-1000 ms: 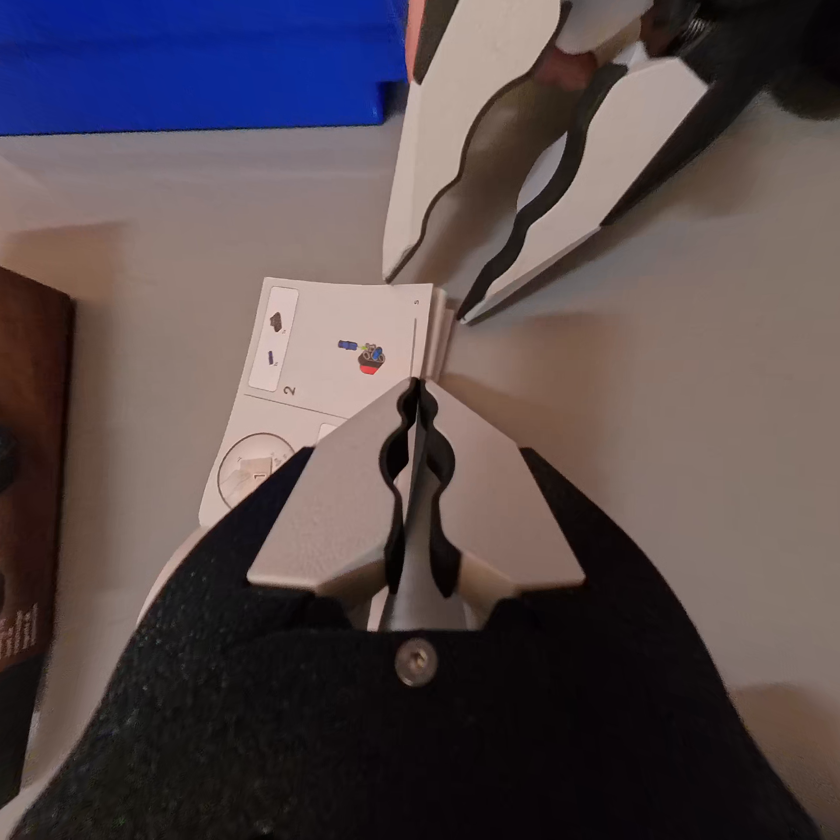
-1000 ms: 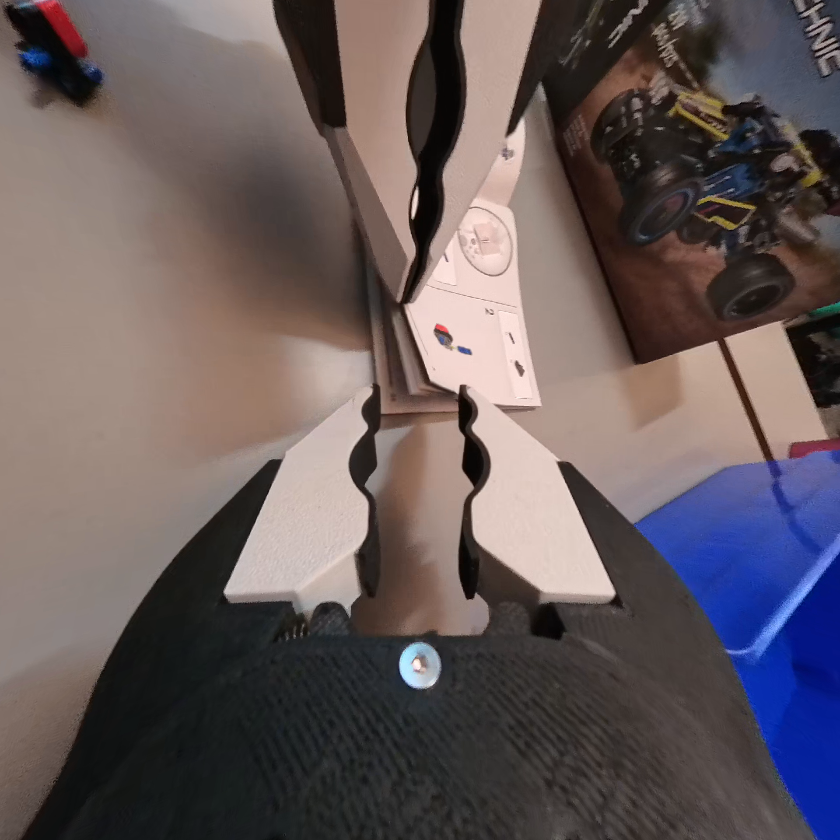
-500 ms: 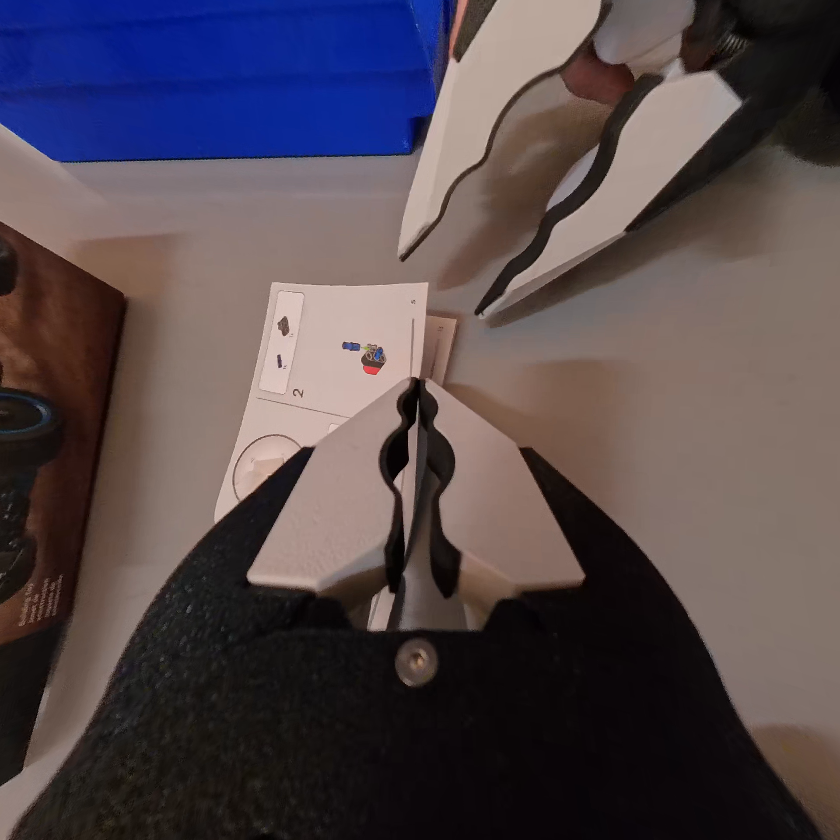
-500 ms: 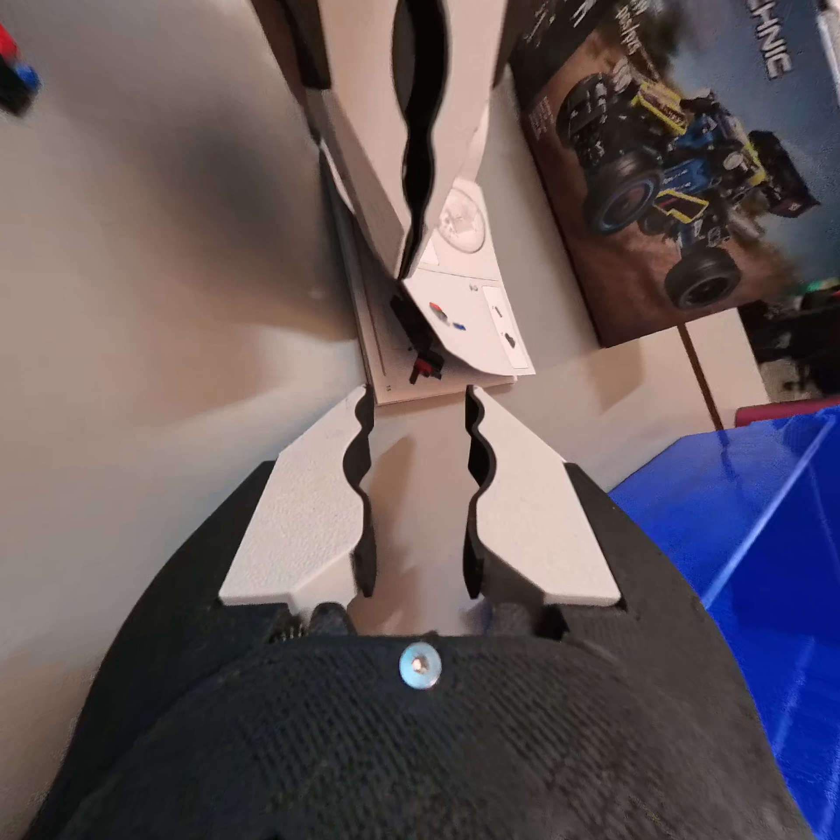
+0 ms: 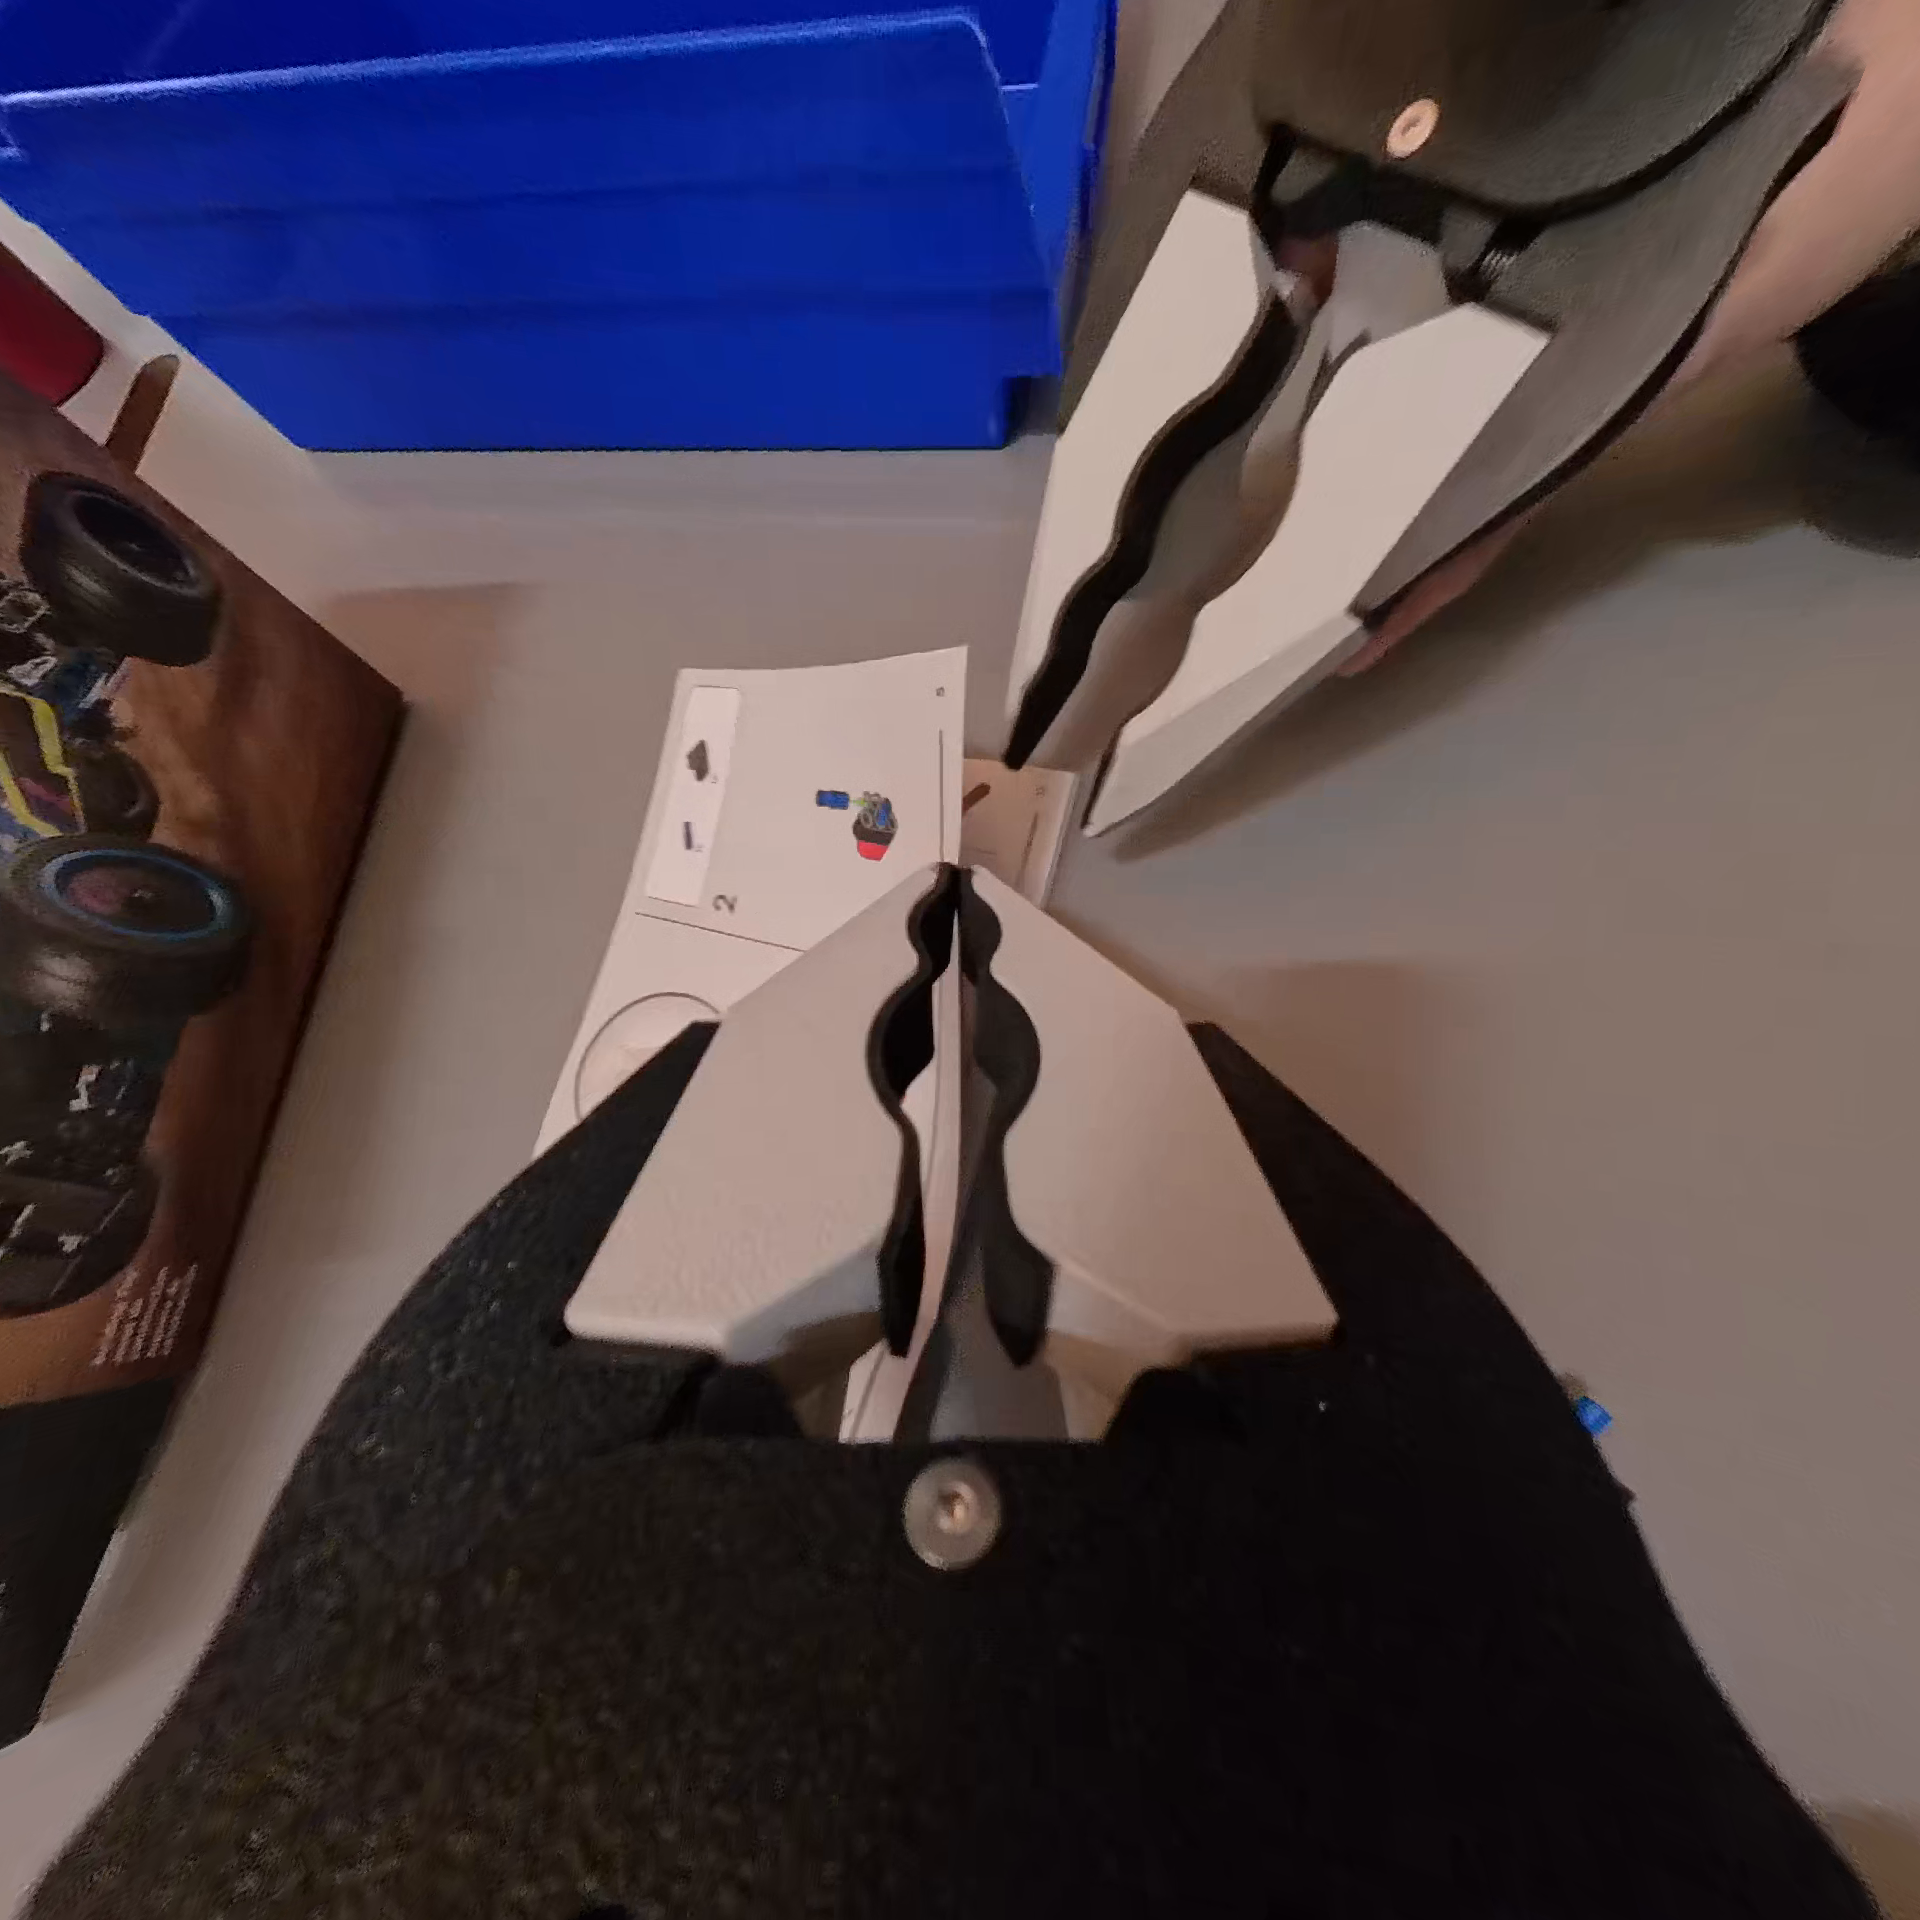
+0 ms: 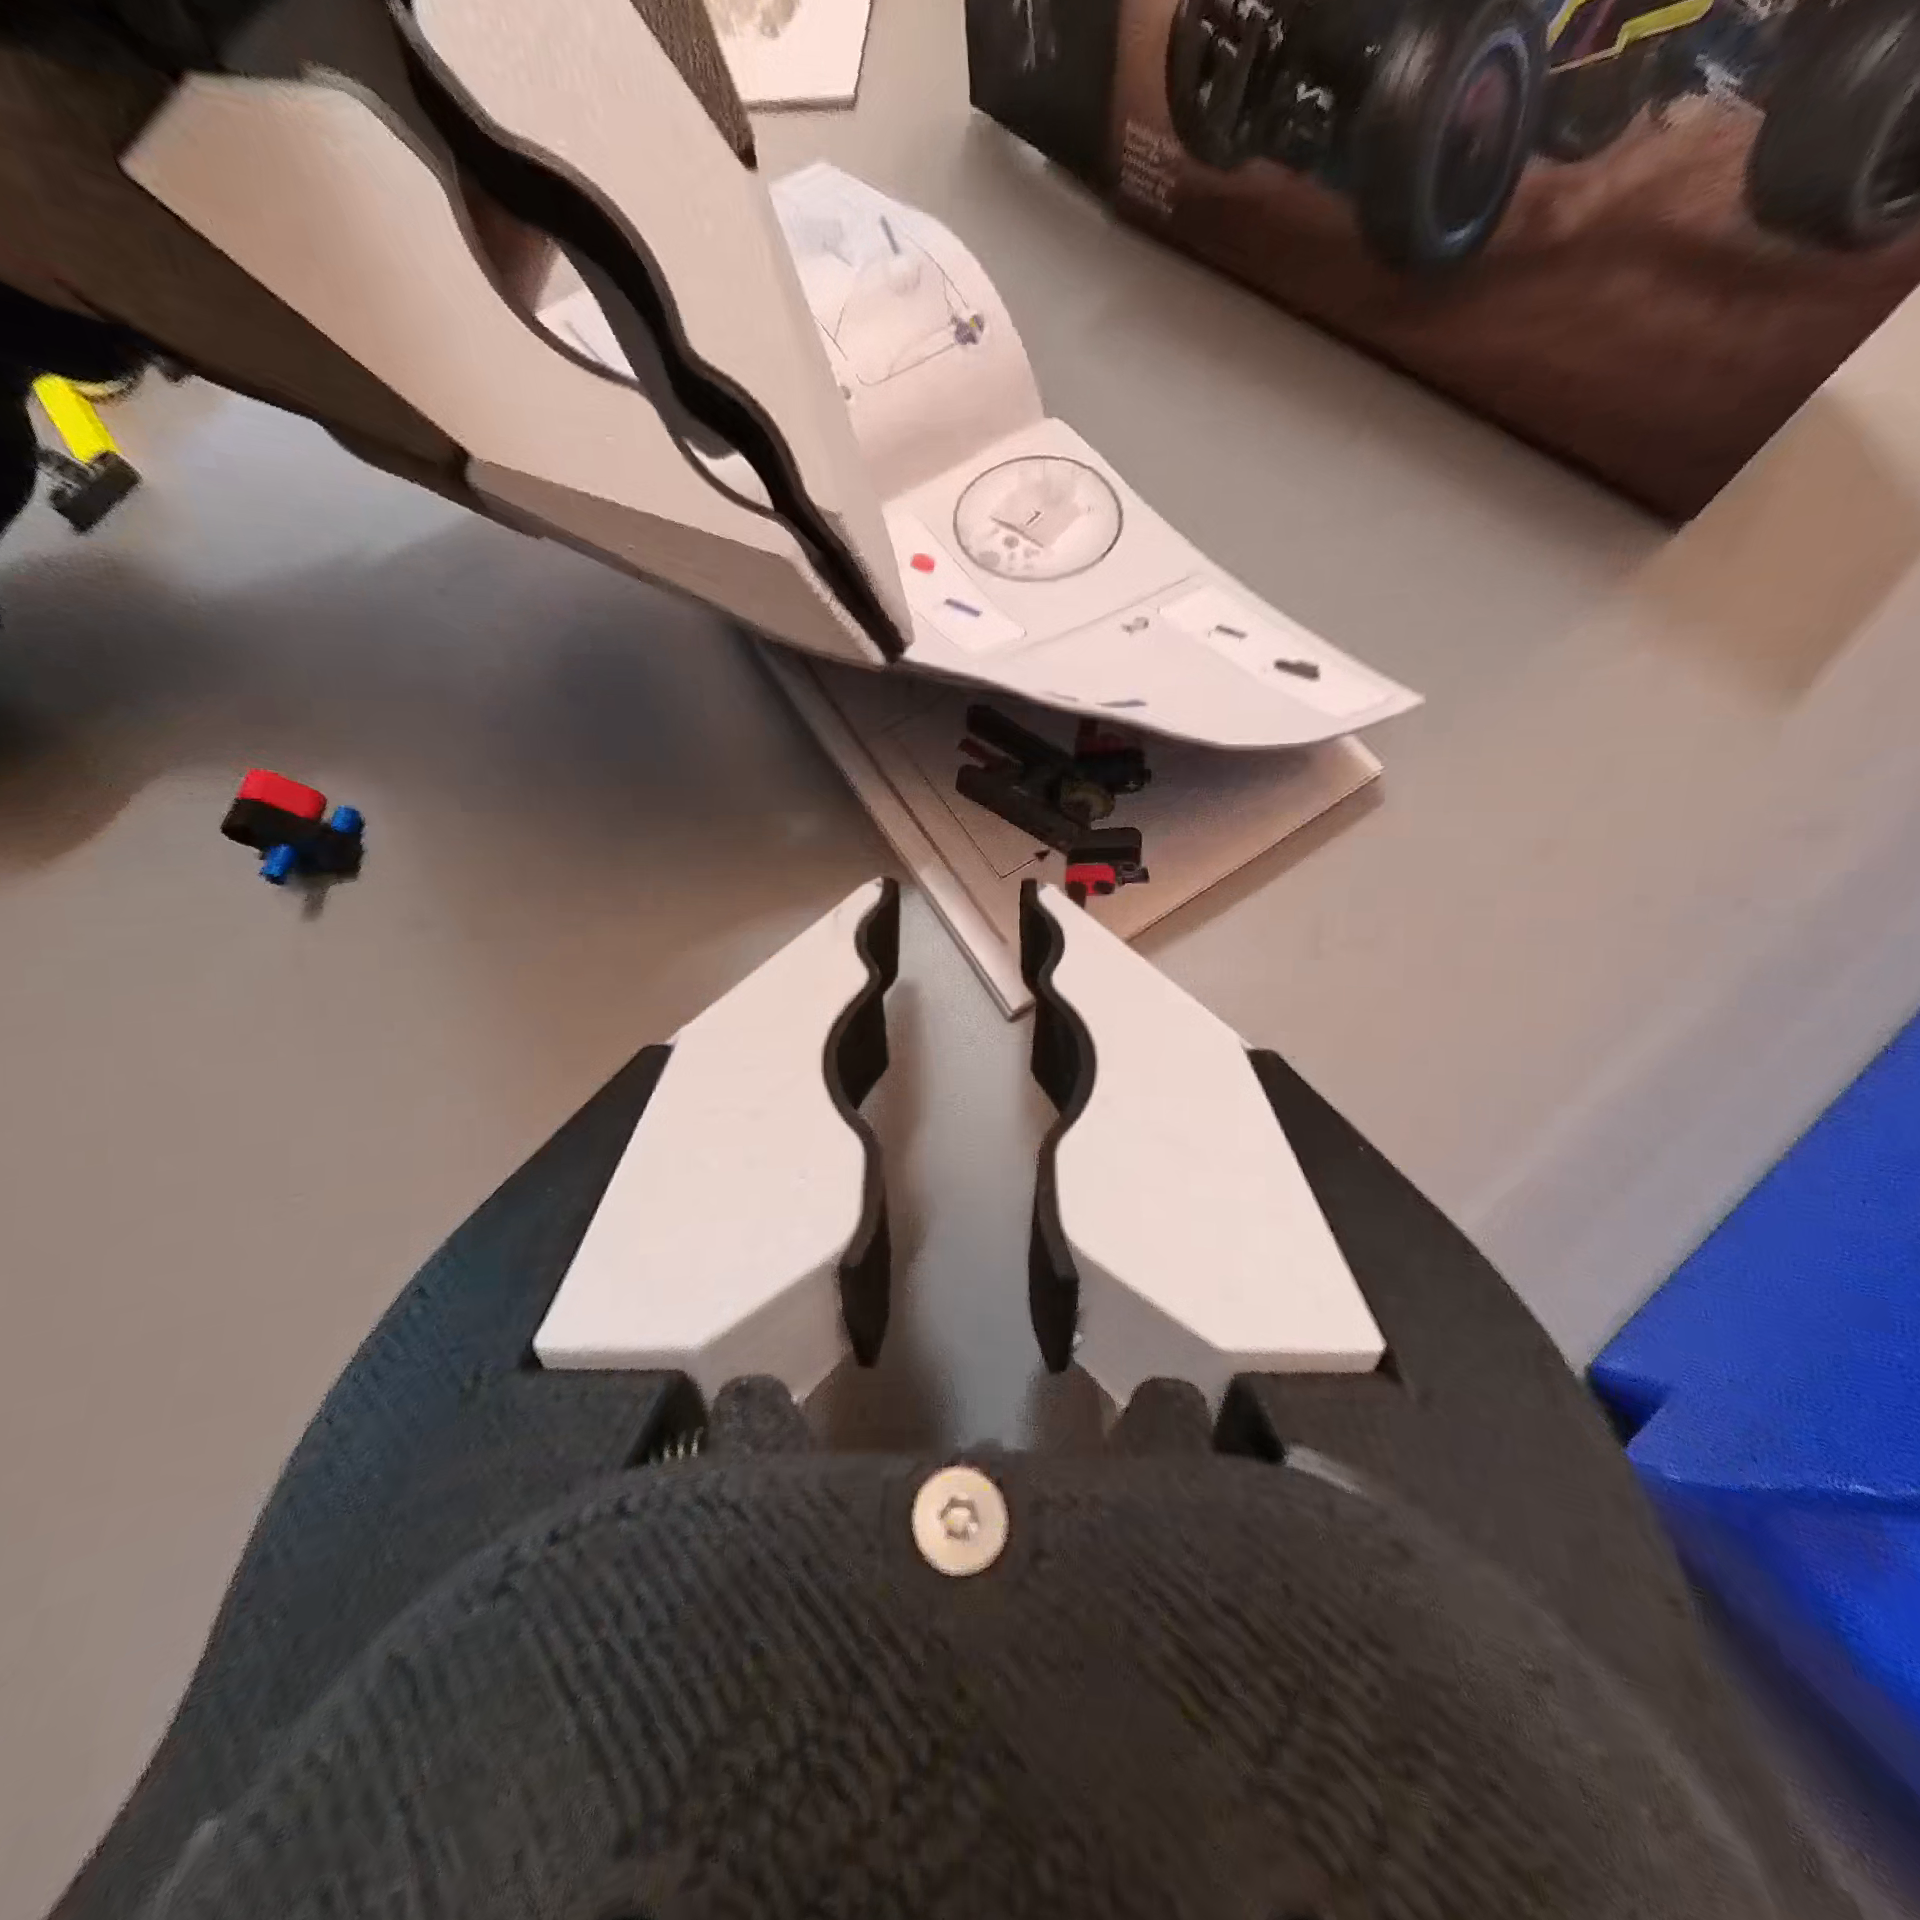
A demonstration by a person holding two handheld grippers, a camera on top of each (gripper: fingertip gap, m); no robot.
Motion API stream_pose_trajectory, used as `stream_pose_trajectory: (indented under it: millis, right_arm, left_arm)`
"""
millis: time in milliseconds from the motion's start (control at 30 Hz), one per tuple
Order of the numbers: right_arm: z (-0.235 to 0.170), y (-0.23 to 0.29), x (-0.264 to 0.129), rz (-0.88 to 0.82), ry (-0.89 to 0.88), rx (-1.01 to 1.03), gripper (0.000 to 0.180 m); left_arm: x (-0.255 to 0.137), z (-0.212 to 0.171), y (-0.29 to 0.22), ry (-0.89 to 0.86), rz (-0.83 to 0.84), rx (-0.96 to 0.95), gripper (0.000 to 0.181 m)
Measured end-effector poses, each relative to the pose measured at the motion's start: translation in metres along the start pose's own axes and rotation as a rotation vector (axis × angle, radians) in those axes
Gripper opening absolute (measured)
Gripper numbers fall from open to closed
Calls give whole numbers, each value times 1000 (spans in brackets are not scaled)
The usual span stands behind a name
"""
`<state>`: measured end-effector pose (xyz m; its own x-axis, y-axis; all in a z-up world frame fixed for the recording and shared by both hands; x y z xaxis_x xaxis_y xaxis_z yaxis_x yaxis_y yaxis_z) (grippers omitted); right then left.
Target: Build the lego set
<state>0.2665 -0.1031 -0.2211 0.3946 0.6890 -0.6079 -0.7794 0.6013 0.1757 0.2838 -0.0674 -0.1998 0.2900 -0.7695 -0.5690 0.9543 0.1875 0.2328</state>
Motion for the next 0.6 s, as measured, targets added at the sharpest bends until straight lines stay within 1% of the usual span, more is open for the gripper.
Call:
stream_pose_trajectory:
  millis: [167, 200, 233, 267, 300, 367, 433, 600]
  right_arm:
    - [-1, -7, 15, -39, -22, -59, 19]
    - [-3, -6, 18, -35, -11, -78, 18]
    - [-7, -6, 20, -35, 15, -99, 17]
    - [-10, -7, 21, -45, 39, -121, 16]
    - [-10, -9, 22, -61, 48, -141, 15]
    - [-9, -9, 23, -75, 50, -169, 5]
    - [-10, -8, 25, -79, 62, -189, 0]
    - [-9, -11, 25, -102, 67, -204, 0]
  left_arm:
    - [2, -4, -12, 5, -66, 29, 0]
    - [3, -7, -15, 16, -95, 36, 2]
    - [4, -9, -17, 34, -113, 42, 13]
    - [6, -11, -15, 48, -106, 51, 16]
    - [9, -12, -13, 57, -95, 63, 16]
    - [12, -12, -14, 64, -106, 82, 17]
    - [15, -9, -17, 61, -117, 100, 19]
    - [26, -12, -13, 95, -87, 138, 13]
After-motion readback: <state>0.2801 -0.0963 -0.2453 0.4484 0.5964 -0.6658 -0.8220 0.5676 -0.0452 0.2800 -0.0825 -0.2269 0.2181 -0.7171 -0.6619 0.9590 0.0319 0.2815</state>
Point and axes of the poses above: each gripper's, where its closed fingertips meet, x out along the fingers, z out of its top, y = z × x across the jaws, the point moved 1 cm from there along -x, back along the fingers, and after that the axes turned 11 degrees about z, right-handed, at the moved point
